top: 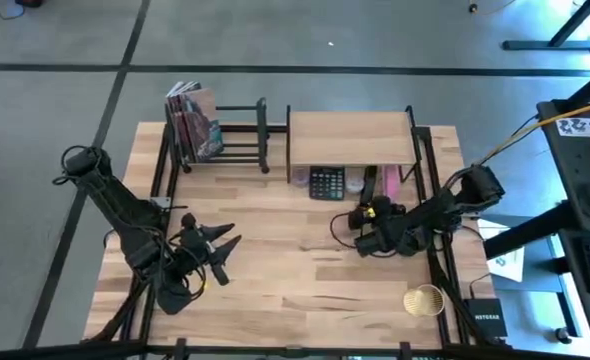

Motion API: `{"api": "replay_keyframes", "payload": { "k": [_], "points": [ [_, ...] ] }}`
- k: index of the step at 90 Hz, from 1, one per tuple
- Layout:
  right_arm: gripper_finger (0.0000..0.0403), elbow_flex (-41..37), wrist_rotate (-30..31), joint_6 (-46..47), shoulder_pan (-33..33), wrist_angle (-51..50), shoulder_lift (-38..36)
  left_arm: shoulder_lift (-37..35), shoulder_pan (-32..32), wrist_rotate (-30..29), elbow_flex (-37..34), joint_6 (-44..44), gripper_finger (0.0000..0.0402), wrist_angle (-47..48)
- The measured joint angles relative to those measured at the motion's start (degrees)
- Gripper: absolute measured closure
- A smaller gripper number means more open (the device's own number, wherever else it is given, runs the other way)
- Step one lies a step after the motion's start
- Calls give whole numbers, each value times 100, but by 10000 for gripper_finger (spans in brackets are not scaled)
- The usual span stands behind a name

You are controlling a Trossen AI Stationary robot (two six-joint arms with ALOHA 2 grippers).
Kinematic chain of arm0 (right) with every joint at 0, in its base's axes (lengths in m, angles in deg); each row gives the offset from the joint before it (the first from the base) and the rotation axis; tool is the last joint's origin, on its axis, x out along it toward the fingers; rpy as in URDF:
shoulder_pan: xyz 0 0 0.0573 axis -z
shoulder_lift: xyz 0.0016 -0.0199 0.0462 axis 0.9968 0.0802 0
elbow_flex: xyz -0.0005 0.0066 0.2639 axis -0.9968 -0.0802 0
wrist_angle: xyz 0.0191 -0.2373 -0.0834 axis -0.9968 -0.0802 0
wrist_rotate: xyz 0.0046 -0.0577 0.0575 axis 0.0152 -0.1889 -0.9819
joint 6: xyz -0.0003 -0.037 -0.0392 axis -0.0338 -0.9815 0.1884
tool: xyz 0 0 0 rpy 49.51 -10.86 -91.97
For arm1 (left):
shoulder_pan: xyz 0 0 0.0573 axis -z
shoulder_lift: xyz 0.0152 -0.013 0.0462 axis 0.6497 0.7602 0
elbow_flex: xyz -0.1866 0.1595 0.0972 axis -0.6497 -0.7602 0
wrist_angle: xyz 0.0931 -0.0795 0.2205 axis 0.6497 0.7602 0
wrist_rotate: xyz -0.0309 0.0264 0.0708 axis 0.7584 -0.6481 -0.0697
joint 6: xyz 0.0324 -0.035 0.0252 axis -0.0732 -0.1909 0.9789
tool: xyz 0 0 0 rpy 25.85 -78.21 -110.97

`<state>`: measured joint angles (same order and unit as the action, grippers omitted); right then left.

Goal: Stock shelves
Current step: Remove the black stapler from under the shelf

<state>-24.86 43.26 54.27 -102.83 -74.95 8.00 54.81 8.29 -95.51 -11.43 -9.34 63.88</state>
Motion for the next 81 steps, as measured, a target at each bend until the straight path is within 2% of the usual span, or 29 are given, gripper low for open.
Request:
{"api": "replay_keyframes", "payload": {
  "k": [30, 57, 81],
  "points": [
    [156, 22, -81, -705, 540, 50, -13, 0, -60, 58, 0, 0, 259, 6],
    [260, 17, -190, -854, 592, -85, -13, 0, -57, 85, 0, 0, 259, 6],
    [265, 62, -505, -864, 584, -332, -153, 0, -57, 115, 0, 0, 259, 4]
  ]
}}
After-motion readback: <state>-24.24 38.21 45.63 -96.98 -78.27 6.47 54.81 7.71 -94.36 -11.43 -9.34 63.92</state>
